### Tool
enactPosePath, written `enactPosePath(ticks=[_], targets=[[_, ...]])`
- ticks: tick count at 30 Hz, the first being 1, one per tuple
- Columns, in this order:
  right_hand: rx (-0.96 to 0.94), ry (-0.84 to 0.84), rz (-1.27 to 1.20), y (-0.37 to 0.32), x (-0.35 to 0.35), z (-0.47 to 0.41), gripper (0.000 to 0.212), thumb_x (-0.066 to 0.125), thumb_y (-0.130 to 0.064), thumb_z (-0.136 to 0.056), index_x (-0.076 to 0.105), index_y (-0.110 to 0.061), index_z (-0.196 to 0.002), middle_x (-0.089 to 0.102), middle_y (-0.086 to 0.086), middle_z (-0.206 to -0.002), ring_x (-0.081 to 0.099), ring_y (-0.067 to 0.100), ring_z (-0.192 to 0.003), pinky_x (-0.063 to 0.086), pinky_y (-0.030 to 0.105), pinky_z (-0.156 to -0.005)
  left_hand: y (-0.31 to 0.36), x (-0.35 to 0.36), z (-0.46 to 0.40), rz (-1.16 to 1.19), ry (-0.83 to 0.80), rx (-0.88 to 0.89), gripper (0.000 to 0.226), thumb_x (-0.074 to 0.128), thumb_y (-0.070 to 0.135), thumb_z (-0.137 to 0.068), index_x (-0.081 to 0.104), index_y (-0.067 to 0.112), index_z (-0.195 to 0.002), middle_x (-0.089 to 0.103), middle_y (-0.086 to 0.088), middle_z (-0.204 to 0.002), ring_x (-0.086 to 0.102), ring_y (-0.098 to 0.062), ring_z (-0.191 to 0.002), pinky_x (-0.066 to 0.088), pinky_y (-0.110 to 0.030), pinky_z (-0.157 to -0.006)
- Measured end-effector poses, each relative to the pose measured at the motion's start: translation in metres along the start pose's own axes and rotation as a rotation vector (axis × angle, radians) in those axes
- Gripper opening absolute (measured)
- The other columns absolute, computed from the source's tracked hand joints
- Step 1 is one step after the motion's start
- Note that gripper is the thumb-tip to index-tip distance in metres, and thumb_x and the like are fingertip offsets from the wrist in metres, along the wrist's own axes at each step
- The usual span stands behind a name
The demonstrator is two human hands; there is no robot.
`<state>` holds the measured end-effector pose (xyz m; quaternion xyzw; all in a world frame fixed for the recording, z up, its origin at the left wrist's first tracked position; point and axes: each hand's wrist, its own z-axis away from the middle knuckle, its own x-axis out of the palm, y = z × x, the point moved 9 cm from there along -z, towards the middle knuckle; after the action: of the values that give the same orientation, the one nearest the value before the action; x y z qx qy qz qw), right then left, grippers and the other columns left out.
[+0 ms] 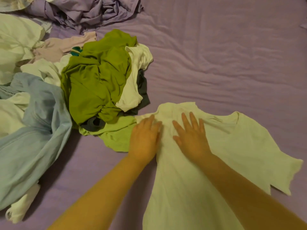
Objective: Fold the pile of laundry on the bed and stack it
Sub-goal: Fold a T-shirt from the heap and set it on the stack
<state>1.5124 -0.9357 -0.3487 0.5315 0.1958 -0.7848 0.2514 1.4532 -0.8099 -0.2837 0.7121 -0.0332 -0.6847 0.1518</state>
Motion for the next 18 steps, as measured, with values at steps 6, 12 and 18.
enactPosePath(ticks=[6,12,18], targets=[[0.058,-0.043,-0.083,-0.021,0.043,0.111,0.060,0.013,-0.045,-0.099,0.054,-0.018,-0.134,0.050,0.016,-0.139,0.045,0.038,-0.129,0.030,0.056,-0.107,0.028,0.041,0.114,0.022,-0.146,-0.050,0.050,0.078,0.011,-0.075,0.064,0.011,-0.124,0.049,-0.024,-0.138,0.047,-0.047,-0.125,0.048,-0.059,-0.091],[0.161,-0.142,-0.164,-0.039,0.067,0.190,0.067,0.006,-0.045,-0.101,0.061,-0.017,-0.127,0.055,0.019,-0.133,0.051,0.042,-0.123,0.038,0.059,-0.099,0.040,0.046,0.197,0.237,-0.265,-0.189,0.051,0.078,0.010,-0.072,0.064,0.010,-0.121,0.063,-0.011,-0.121,0.063,-0.032,-0.107,0.055,-0.039,-0.084],[0.190,-0.249,-0.210,-0.065,0.077,0.234,0.073,0.001,-0.045,-0.101,0.067,-0.019,-0.120,0.061,0.016,-0.127,0.058,0.038,-0.115,0.048,0.057,-0.088,0.034,0.052,0.239,0.399,-0.377,-0.444,0.051,0.042,0.022,-0.098,0.030,0.024,-0.148,0.041,0.007,-0.137,0.043,-0.010,-0.121,0.040,-0.019,-0.092]])
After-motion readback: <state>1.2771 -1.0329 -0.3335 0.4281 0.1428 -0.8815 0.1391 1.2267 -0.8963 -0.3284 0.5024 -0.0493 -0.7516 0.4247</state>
